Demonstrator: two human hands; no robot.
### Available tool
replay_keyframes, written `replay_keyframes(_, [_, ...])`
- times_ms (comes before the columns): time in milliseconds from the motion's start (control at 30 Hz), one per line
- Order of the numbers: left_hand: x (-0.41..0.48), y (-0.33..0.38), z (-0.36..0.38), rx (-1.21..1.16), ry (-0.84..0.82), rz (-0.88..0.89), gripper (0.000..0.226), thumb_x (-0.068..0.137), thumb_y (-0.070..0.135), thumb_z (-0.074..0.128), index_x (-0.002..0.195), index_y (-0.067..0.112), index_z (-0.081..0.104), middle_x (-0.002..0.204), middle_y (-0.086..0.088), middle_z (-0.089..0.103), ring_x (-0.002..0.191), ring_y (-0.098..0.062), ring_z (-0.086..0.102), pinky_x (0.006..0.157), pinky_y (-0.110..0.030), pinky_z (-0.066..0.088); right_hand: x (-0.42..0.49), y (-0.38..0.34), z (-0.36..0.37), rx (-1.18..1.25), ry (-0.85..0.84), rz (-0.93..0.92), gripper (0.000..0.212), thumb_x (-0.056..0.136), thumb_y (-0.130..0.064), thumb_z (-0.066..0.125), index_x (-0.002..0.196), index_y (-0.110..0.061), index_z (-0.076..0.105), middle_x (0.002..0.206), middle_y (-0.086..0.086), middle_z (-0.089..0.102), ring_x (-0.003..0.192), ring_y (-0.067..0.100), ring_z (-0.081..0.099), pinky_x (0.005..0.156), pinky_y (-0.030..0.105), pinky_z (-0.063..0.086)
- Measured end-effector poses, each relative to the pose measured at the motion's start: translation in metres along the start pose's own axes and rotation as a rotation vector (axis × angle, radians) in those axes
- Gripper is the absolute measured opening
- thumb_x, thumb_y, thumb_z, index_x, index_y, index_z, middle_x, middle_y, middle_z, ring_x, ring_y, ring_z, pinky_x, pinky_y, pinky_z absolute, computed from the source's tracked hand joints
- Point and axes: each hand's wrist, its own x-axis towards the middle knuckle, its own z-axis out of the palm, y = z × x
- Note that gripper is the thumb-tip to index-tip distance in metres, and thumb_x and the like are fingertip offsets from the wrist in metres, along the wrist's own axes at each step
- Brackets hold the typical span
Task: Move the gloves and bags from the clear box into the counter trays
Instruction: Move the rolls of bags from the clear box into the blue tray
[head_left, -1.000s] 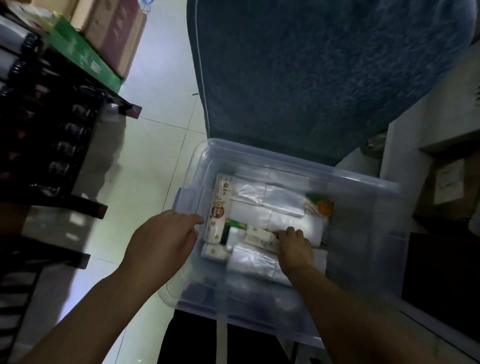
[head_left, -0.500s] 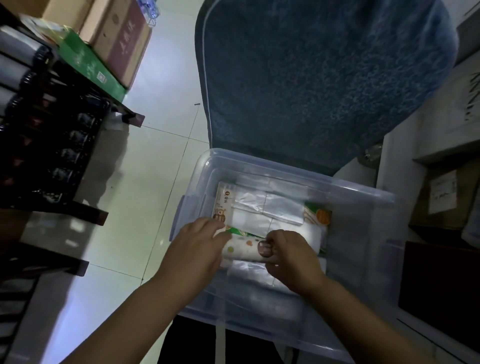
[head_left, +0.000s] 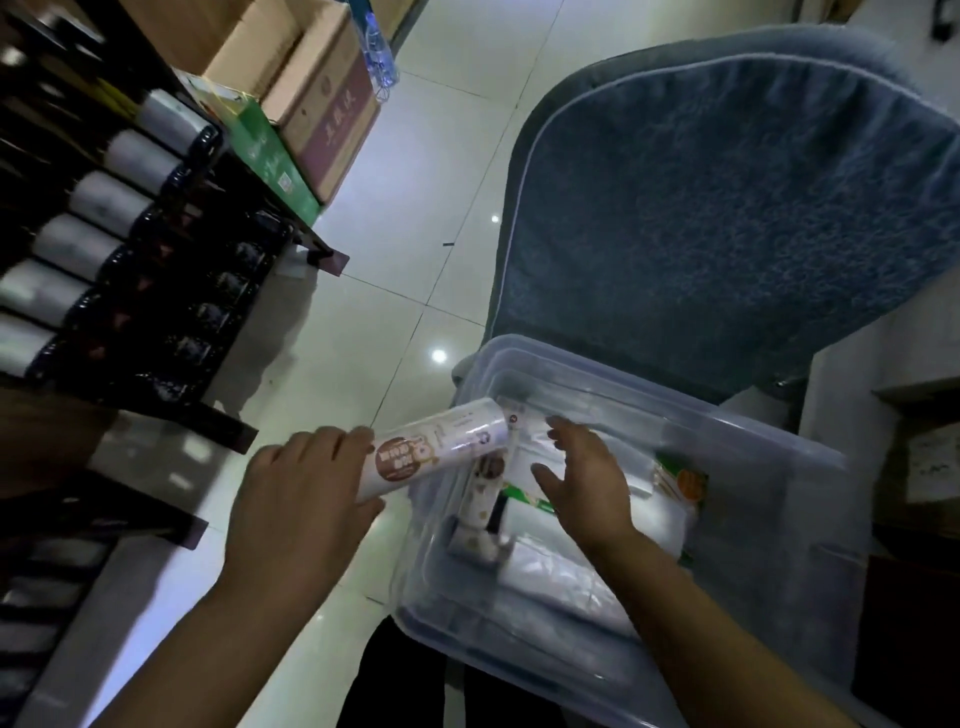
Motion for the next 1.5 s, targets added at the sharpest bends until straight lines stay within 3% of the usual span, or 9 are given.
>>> replay_keyframes(200, [-0.004, -0.048, 0.017, -0.134, 0.058, -0.169, 0.059, 0.059, 0.031, 0.084, 0.110, 0.014, 0.060, 0.097, -0.006, 0.067, 0.086, -0.030, 0.061, 0.075, -0.043, 0.049, 0.031, 0.005, 0.087, 0.290, -0.194, 0.437, 0.050, 0.083, -0.025, 0.067, 0.127, -0.012, 0.046, 0.119, 0.010, 0.062, 0.100, 0.024, 0.061, 0.079, 0.030, 0.045])
replay_keyframes(333, [-0.006, -0.065, 0.032, -0.122, 0.077, -0.181, 0.062, 0.056, 0.031, 0.086, 0.110, 0.013, 0.061, 0.095, -0.007, 0.068, 0.084, -0.030, 0.063, 0.076, -0.042, 0.049, 0.047, -0.002, 0.130, 0.443, -0.160, 0.600, 0.033, 0.078, -0.019, 0.074, 0.100, -0.002, 0.057, 0.087, 0.011, 0.068, 0.072, 0.021, 0.065, 0.058, 0.027, 0.047])
replay_keyframes(467, [-0.011, -0.077, 0.038, -0.100, 0.081, -0.161, 0.064, 0.053, 0.032, 0.087, 0.108, 0.012, 0.062, 0.091, -0.005, 0.068, 0.079, -0.029, 0.064, 0.072, -0.041, 0.050, 0.052, -0.003, 0.140, 0.431, -0.078, 0.657, 0.026, 0.077, -0.020, 0.075, 0.092, -0.004, 0.062, 0.067, 0.003, 0.067, 0.052, 0.012, 0.063, 0.047, 0.023, 0.047])
replay_keyframes(567, [-0.016, -0.082, 0.035, -0.102, 0.062, -0.145, 0.063, 0.054, 0.033, 0.087, 0.108, 0.013, 0.061, 0.090, -0.004, 0.068, 0.077, -0.027, 0.064, 0.070, -0.040, 0.051, 0.043, -0.010, 0.126, 0.439, -0.032, 0.633, 0.021, 0.077, -0.020, 0.072, 0.091, -0.008, 0.062, 0.071, 0.006, 0.070, 0.056, 0.017, 0.068, 0.057, 0.033, 0.057])
replay_keyframes(733, [-0.021, -0.077, 0.012, -0.100, 0.046, -0.059, 0.063, 0.052, 0.034, 0.087, 0.106, 0.015, 0.062, 0.089, -0.001, 0.067, 0.076, -0.025, 0.064, 0.067, -0.039, 0.051, 0.009, -0.029, 0.069, 0.530, 0.097, 0.522, 0.026, 0.077, -0.011, 0.070, 0.099, -0.012, 0.057, 0.087, 0.002, 0.066, 0.065, 0.009, 0.063, 0.047, 0.020, 0.045])
replay_keyframes(1033, [-0.027, -0.028, -0.061, -0.171, 0.124, 0.198, 0.062, 0.054, 0.035, 0.086, 0.108, 0.014, 0.063, 0.092, -0.004, 0.070, 0.079, -0.024, 0.065, 0.069, -0.036, 0.050, -0.097, -0.064, -0.069, 0.485, 0.389, 0.352, 0.033, 0.076, -0.006, 0.072, 0.103, -0.021, 0.063, 0.085, -0.008, 0.050, 0.076, 0.001, 0.054, 0.073, 0.013, 0.048])
replay_keyframes(1100, [-0.030, -0.005, -0.075, -0.239, 0.174, 0.291, 0.059, 0.061, 0.034, 0.082, 0.113, 0.016, 0.060, 0.099, -0.004, 0.069, 0.085, -0.025, 0.064, 0.073, -0.036, 0.049, -0.128, -0.066, -0.093, 0.406, 0.469, 0.338, 0.034, 0.074, -0.010, 0.073, 0.105, -0.022, 0.064, 0.089, -0.004, 0.050, 0.080, -0.010, 0.050, 0.067, -0.001, 0.038])
replay_keyframes(1233, [-0.045, 0.054, -0.105, -0.395, 0.221, 0.481, 0.058, 0.068, 0.042, 0.076, 0.118, 0.023, 0.054, 0.106, 0.001, 0.066, 0.090, -0.021, 0.060, 0.072, -0.031, 0.046, -0.201, -0.063, -0.136, 0.314, 0.622, 0.401, 0.040, 0.069, -0.014, 0.073, 0.108, -0.021, 0.065, 0.088, -0.013, 0.045, 0.075, -0.002, 0.052, 0.069, 0.015, 0.041])
replay_keyframes(1500, [-0.114, 0.178, -0.134, -0.465, 0.222, 0.927, 0.053, 0.064, 0.039, 0.078, 0.110, 0.027, 0.056, 0.094, 0.004, 0.064, 0.083, -0.022, 0.058, 0.064, -0.034, 0.044, -0.378, -0.049, -0.193, 0.213, 0.942, 0.609, 0.046, 0.067, -0.022, 0.075, 0.108, -0.032, 0.056, 0.093, -0.018, 0.048, 0.082, -0.002, 0.052, 0.065, 0.013, 0.042])
